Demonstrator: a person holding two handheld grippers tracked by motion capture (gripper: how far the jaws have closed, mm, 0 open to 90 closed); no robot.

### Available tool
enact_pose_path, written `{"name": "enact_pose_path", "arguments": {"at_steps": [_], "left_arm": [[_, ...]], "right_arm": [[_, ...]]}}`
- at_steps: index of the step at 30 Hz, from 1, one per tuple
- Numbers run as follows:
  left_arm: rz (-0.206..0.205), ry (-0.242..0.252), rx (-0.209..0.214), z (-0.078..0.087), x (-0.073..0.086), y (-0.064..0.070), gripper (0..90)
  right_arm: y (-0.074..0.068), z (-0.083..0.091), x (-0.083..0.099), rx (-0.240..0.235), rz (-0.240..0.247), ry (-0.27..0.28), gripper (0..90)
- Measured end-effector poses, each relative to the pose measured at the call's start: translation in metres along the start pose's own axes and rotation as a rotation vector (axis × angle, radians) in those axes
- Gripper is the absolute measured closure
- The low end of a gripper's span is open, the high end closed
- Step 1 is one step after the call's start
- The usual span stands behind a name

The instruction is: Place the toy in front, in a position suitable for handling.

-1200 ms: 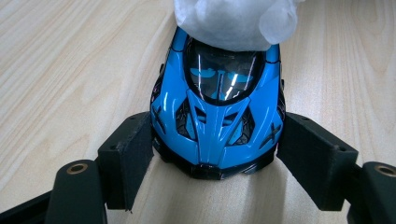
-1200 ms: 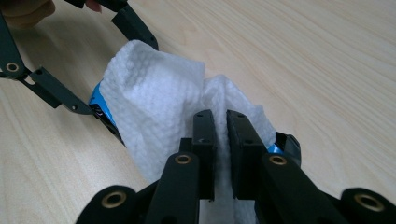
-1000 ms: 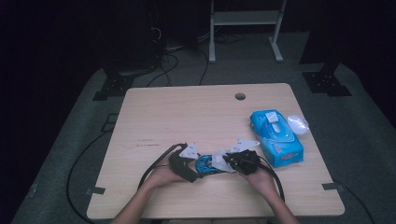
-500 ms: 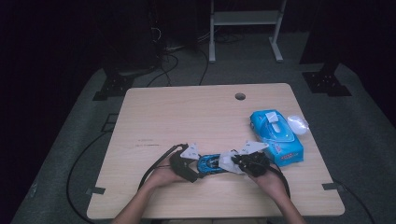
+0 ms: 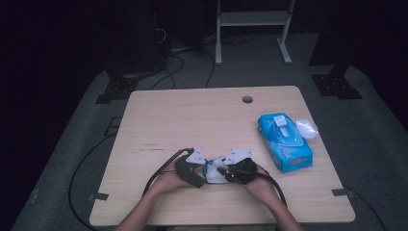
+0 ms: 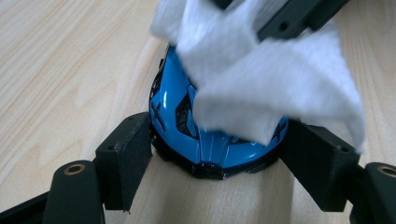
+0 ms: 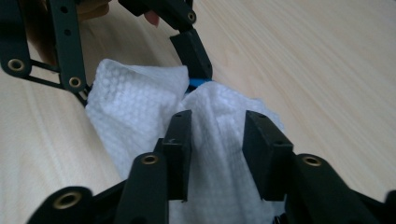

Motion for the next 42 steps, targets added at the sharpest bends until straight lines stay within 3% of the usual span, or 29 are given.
{"name": "enact_pose_path", "arguments": {"at_steps": [5,8,12,18,21,24,26,29,33,36,39,42], "left_arm": [[0.0,-0.001,0.002,0.002,0.001,0.0,26.0],[-0.002,-0.003,0.002,0.002,0.001,-0.001,26.2],[-0.008,-0.001,-0.001,0.004,0.002,0.0,27.2],[-0.01,0.003,-0.004,0.004,0.002,0.0,28.0],[-0.015,0.003,-0.005,0.004,0.002,0.0,27.9],[-0.016,0.002,-0.006,0.005,0.002,0.0,28.0],[-0.02,0.002,-0.006,0.005,0.003,0.0,28.3],[-0.016,0.006,-0.006,0.005,0.003,0.001,28.4],[-0.019,0.005,-0.007,0.005,0.003,0.001,28.4],[-0.022,0.004,-0.01,0.005,0.002,0.001,28.2],[-0.019,0.012,-0.01,0.004,0.001,0.002,27.9],[-0.022,0.013,-0.012,0.003,0.001,0.001,26.4]], "right_arm": [[-0.002,-0.001,-0.001,0.001,0.028,0.01,84.2],[0.003,0.007,0.005,0.013,0.01,0.008,85.7],[0.017,0.026,0.021,0.051,-0.05,0.007,86.2],[0.033,0.051,0.037,0.107,-0.089,-0.039,86.1],[0.035,0.05,0.04,0.092,-0.12,-0.048,83.0],[0.034,0.044,0.039,0.074,-0.128,-0.061,69.0],[0.035,0.044,0.037,0.076,-0.148,-0.047,61.5],[0.037,0.05,0.035,0.043,-0.173,-0.013,55.3],[0.036,0.056,0.031,-0.005,-0.178,0.029,48.9],[0.031,0.049,0.027,-0.024,-0.151,0.018,45.2],[0.026,0.037,0.024,0.002,-0.11,-0.016,46.3],[0.024,0.023,0.025,0.016,-0.103,-0.053,58.0]]}}
Point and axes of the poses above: each handheld gripper's, and its own axes: z roughly backward along the jaws, x roughly out of its underside, y roughly to its right, the point moved 1 cm from there along -z, roughly forward along the jaws, and after that the axes turned 6 degrees about z, right-handed, at the moved point
